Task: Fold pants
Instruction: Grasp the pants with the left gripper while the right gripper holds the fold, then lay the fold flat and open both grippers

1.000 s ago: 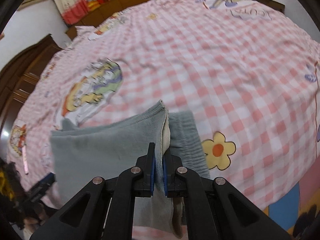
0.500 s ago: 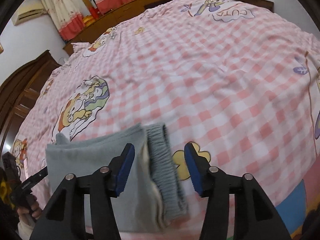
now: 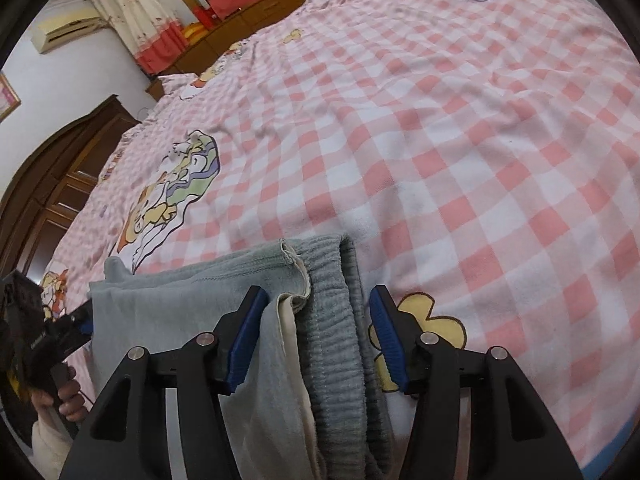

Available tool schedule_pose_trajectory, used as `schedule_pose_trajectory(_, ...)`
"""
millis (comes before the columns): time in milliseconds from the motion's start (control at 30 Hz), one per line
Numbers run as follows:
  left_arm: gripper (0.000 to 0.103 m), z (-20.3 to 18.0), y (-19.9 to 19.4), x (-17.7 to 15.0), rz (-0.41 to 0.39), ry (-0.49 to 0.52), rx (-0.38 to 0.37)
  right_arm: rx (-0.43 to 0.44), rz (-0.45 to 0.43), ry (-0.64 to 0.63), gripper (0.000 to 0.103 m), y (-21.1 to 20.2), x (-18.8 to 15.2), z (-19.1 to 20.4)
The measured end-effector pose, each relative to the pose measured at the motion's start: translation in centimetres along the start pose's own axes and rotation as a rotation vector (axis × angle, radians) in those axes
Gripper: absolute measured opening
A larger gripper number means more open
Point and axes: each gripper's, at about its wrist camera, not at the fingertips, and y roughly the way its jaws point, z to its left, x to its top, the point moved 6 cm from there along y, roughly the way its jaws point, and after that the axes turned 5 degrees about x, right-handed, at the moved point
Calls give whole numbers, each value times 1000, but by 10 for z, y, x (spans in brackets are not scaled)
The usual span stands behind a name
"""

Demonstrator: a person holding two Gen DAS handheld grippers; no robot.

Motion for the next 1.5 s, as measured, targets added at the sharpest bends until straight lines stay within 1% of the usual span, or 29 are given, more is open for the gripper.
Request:
schedule_pose_trajectory(100,73,-10,5,2,-6,-12,-84,-5,-11,-14,53,1,-1,1)
schedule_pose_trajectory(133,73,-13,7,1,-3,-13,-108,-12,-15,-24,51,1,-1,2)
schedule_pose_trajectory(167,74,-15,8,1,0,-13,-122,-18,-19,-30,46,1,-2,3)
schedule_pose_trajectory(200,74,-18,9,0,2,-12,-129,-22,-28,-29,43,-1,-2,6)
schedule_pose_trajectory(267,74,-22,13,1,-1,-1,-115,-34,-52,-35,28,-6,-3,12)
schedule_pose_trajectory(300,72,-24,14,2,-6,2,-111,-46,-67,-42,26,-9,-2,15)
schedule_pose_trajectory(333,68,-26,14,3,-12,1,-102,-59,-88,-50,23,-14,-2,19)
schedule_pose_trajectory(400,36,-27,14,4,-12,-8,-85,-68,-114,-50,20,-23,-1,24)
schedule_pose_trajectory(433,32,-27,13,4,-11,-13,-90,-71,-130,-48,19,-29,-1,27)
schedule_pose_trajectory(467,26,-28,9,4,-15,-19,-94,-72,-140,-48,17,-34,0,30)
schedule_pose_trajectory(500,23,-29,3,3,-28,-10,-81,-67,-151,-48,16,-38,0,34)
schedule_pose_trajectory(600,18,-44,-23,1,-99,62,-58,-78,-199,-82,16,-59,0,52)
schedule_pose_trajectory(633,17,-52,-36,1,-136,99,-52,-70,-209,-91,16,-64,0,58)
schedule_pose_trajectory(700,17,-57,-54,2,-178,126,-49,-36,-219,-103,16,-71,2,72)
schedule_pose_trajectory(733,17,-58,-66,3,-203,129,-48,-12,-220,-118,16,-74,4,82)
schedule_pose_trajectory(800,17,-53,-81,9,-226,117,-45,9,-215,-143,16,-71,6,98)
schedule_pose_trajectory(833,17,-46,-90,14,-230,105,-36,22,-206,-166,16,-65,9,111)
schedule_pose_trajectory(900,17,-33,-99,25,-215,88,-17,39,-191,-193,16,-54,12,126)
schedule_pose_trajectory(1000,18,-10,-104,45,-199,94,49,63,-155,-232,16,-19,20,156)
schedule_pose_trajectory(1100,18,18,-97,68,-187,103,123,59,-128,-245,15,15,30,169)
schedule_pose_trajectory(1167,19,36,-86,78,-170,118,162,34,-106,-234,15,43,38,170)
schedule_pose_trajectory(1233,20,53,-69,85,-135,124,183,7,-81,-217,15,65,43,164)
schedule_pose_trajectory(1333,23,79,-32,88,-71,112,197,-26,-34,-197,16,91,40,146)
schedule_pose_trajectory(1400,33,91,-13,84,-46,99,220,-28,-12,-190,21,101,36,133)
schedule_pose_trajectory(1433,37,97,-5,81,-36,92,228,-33,-13,-196,29,103,35,129)
schedule_pose_trajectory(1467,47,103,4,77,-24,85,247,-34,-18,-199,35,104,35,127)
schedule_pose_trajectory(1500,63,106,8,75,-17,84,273,-30,-20,-198,37,103,35,124)
